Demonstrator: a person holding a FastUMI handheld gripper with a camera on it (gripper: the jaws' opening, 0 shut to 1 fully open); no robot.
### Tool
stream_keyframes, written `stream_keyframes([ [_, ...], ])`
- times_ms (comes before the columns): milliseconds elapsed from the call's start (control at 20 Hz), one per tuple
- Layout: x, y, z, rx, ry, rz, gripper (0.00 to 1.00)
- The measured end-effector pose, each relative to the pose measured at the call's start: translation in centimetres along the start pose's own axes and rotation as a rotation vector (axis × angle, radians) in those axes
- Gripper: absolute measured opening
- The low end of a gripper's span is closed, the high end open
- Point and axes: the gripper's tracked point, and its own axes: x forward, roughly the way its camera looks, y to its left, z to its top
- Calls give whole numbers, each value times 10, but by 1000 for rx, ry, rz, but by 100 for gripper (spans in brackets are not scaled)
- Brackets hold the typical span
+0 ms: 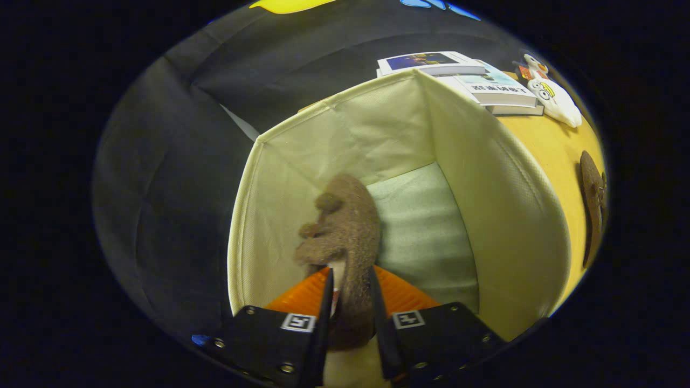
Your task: Open the storage box then place both shoes into the box .Put the left shoe in first, then the right shoe, with the right side of both shoes facing outward in a uniform manner.
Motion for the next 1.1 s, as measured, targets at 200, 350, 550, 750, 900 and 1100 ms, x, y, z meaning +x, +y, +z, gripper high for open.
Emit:
stream_keyframes([
  [200,-21,7,5,-49,-32,65,91],
  [350,-47,2,13,-120,-77,70,98],
  [550,-84,0,27,-147,-144,123,98],
  [750,-115,-27,44,-163,-205,100,98],
  [900,-134,-50,53,-137,-235,101,98],
  [1100,-154,-95,64,-96,-264,58,98],
])
